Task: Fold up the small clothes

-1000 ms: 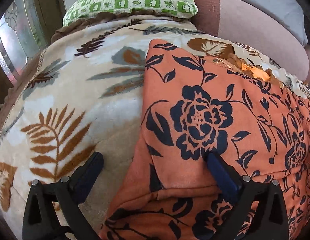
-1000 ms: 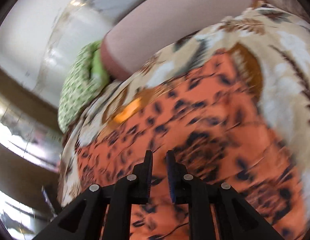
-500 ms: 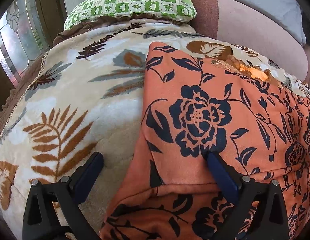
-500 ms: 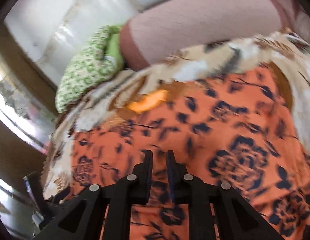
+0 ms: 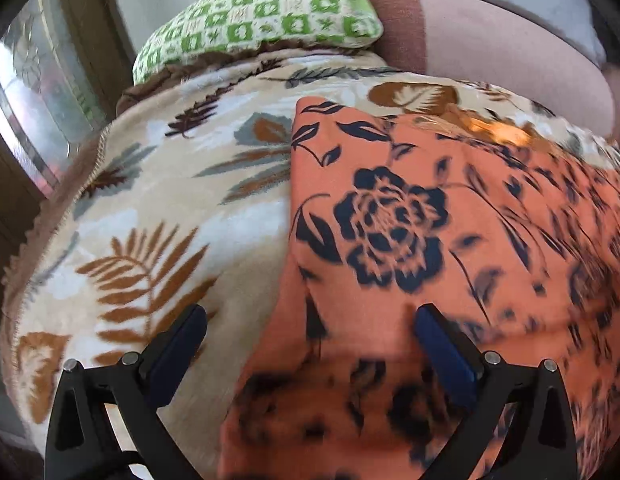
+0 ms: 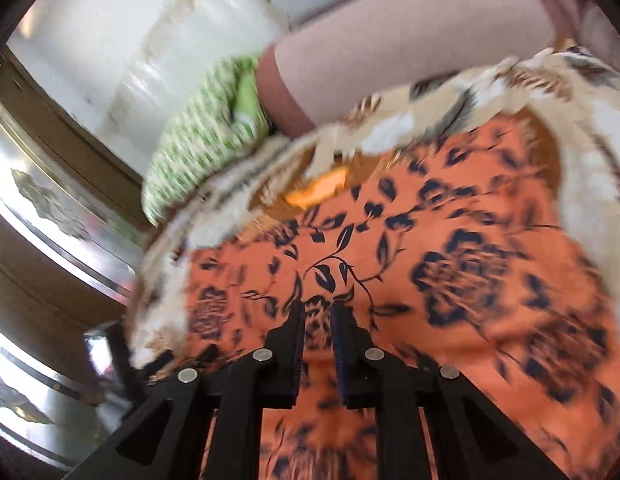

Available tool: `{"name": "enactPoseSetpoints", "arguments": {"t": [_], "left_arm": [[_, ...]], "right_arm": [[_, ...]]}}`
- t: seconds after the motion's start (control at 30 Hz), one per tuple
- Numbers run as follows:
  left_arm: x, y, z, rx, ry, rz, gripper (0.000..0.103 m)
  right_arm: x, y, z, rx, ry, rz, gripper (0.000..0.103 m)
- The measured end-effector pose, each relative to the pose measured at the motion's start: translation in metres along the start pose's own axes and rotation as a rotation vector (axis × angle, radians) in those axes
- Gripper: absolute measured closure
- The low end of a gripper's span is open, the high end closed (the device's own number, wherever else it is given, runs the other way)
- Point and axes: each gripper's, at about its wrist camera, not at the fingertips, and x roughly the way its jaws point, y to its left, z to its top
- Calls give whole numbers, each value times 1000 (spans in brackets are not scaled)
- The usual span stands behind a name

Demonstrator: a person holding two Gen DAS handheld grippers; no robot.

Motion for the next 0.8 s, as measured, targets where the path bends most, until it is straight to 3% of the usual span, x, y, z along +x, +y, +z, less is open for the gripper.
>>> {"name": "enactPoseSetpoints", "arguments": {"t": [0.1,0.13,0.17,0.2,0.27,0.43,0.63,0.8], "left_arm": [[-35,8,-19,28,-46,-8,0],[-48,12,-29,38,-68,-2,0],[-62,15,-42,53,-90,12,0],[-74,17,-54,67,-109,27,0],[-99,22,-80,87,-128,39,0],[-148,28,-132,78,-120,10,0],[-165,52,-160,42,-85,23,0],[-170,57,-161,-11,-89,36,0]], "right_arm": [[-74,-22,-24,34,-64,30,78],[-94,-30,-31,43,-75,24,59],[-114,-41,-40,55,-95,4,27],[-142,-53,-54,61,-141,-34,23],[-177,-67,-70,52,-176,-96,23],[-220,-81,-100,67,-141,-253,23],[-240,-82,-117,76,-127,-204,23],[-210,-49,-117,41,-104,-105,24]]}}
